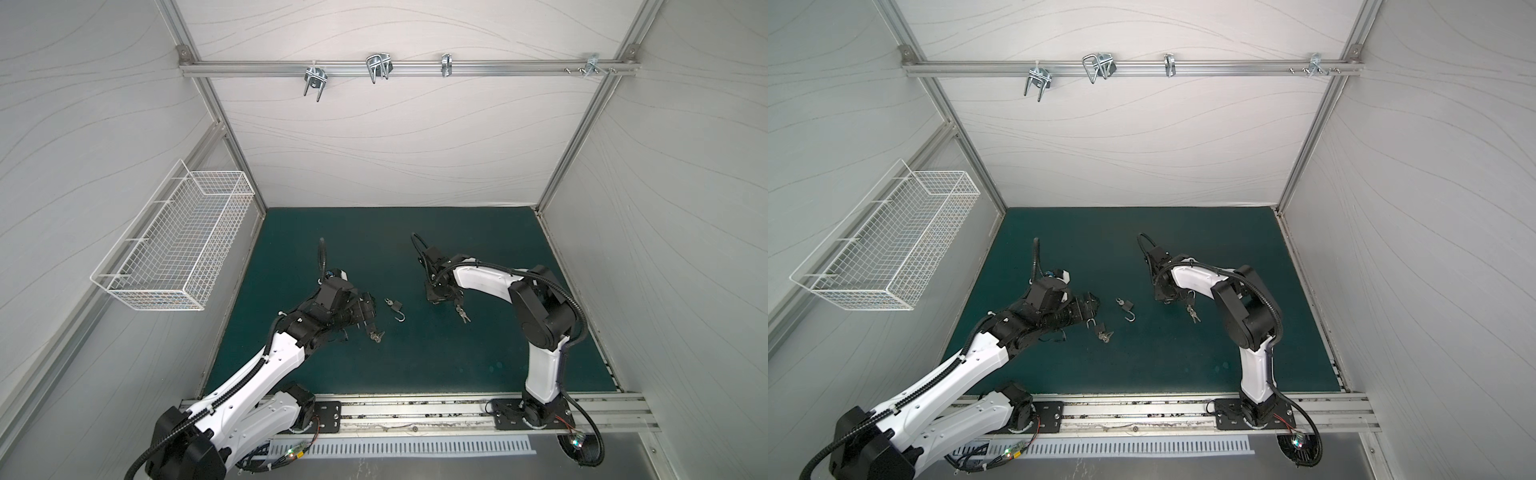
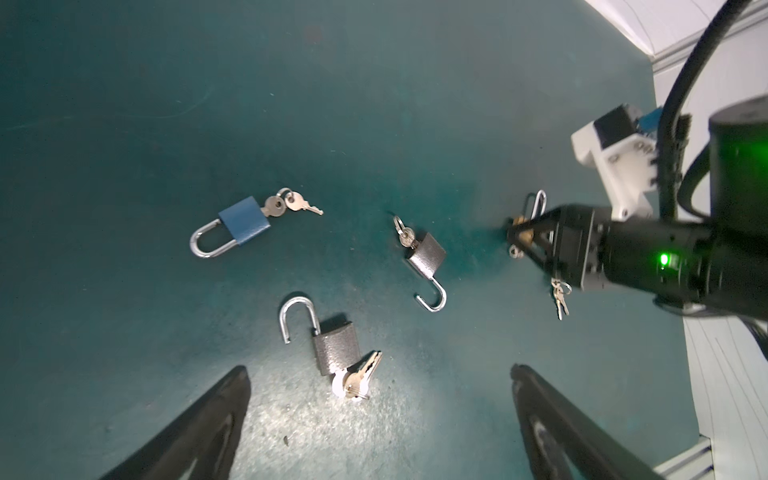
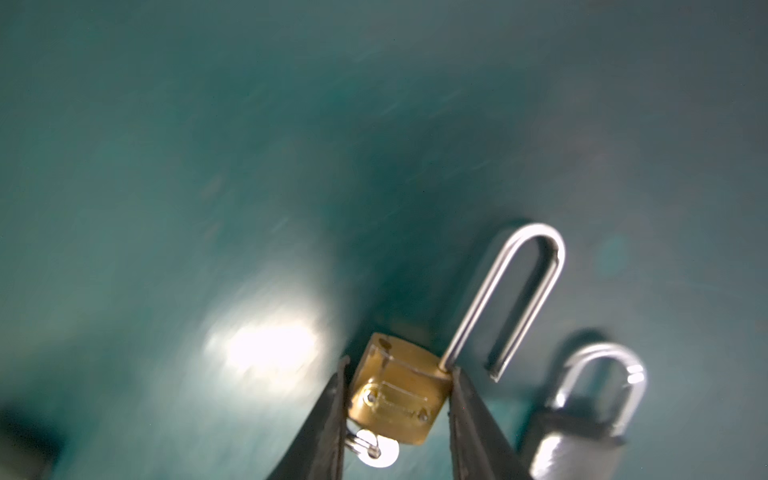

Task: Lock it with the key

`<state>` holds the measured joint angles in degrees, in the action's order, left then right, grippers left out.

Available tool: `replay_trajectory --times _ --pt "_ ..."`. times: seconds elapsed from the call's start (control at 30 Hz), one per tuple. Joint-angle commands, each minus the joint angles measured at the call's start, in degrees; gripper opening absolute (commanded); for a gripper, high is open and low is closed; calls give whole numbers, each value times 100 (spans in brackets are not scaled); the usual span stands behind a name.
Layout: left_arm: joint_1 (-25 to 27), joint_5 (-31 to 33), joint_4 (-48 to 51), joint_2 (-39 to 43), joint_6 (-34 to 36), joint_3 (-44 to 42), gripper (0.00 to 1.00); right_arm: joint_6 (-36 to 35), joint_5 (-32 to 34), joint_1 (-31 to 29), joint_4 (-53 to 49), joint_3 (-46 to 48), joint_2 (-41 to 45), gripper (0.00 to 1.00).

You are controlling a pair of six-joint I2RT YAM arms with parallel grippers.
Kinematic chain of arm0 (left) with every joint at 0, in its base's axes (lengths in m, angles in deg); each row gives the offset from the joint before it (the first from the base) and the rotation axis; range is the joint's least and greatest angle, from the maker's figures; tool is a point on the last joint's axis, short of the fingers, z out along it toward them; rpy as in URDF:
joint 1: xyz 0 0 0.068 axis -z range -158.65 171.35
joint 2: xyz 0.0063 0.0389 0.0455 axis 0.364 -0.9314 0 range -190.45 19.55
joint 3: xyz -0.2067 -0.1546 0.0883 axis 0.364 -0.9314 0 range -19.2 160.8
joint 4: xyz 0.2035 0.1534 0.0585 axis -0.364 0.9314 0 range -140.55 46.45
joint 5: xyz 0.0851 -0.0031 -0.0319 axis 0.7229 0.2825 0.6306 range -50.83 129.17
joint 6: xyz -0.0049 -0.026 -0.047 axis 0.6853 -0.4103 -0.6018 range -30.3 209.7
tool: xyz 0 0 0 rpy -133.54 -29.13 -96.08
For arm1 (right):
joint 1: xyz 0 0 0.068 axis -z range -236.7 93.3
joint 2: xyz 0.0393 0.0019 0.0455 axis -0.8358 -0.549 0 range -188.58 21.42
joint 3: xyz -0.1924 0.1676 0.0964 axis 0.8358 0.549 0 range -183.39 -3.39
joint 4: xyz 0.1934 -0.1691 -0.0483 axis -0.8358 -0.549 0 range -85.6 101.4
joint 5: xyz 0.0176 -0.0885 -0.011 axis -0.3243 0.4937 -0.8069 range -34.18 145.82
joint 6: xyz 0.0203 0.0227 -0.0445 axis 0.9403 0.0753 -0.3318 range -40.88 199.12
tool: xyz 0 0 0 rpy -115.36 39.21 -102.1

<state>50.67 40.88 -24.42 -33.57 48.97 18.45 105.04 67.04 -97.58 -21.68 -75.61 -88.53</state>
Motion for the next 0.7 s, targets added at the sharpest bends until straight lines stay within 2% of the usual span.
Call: replay_trajectory --times 0.0,0.07,0.2,0.27,0.33,0.47,0.67 --pt "-76 227 65 233 -77 -63 99 -946 -636 -335 186 366 440 19" --pt "-102 268 59 299 -75 -99 99 -1287 -1016 -471 265 579 617 18" --pt "-121 229 23 371 -91 -124 99 -1539 -1138 -748 92 938 922 19" --pt "-122 207 14 349 -89 -122 99 -1388 -838 -859 -76 1037 1001 22" --pt "-127 193 -47 296 -71 -151 99 -1118 -379 -910 -269 1070 982 31" --pt "-124 139 -158 142 -101 -152 99 -414 466 -925 -633 1026 796 38" --pt "-127 95 -139 92 -61 -66 98 -88 273 -934 -471 1053 731 37"
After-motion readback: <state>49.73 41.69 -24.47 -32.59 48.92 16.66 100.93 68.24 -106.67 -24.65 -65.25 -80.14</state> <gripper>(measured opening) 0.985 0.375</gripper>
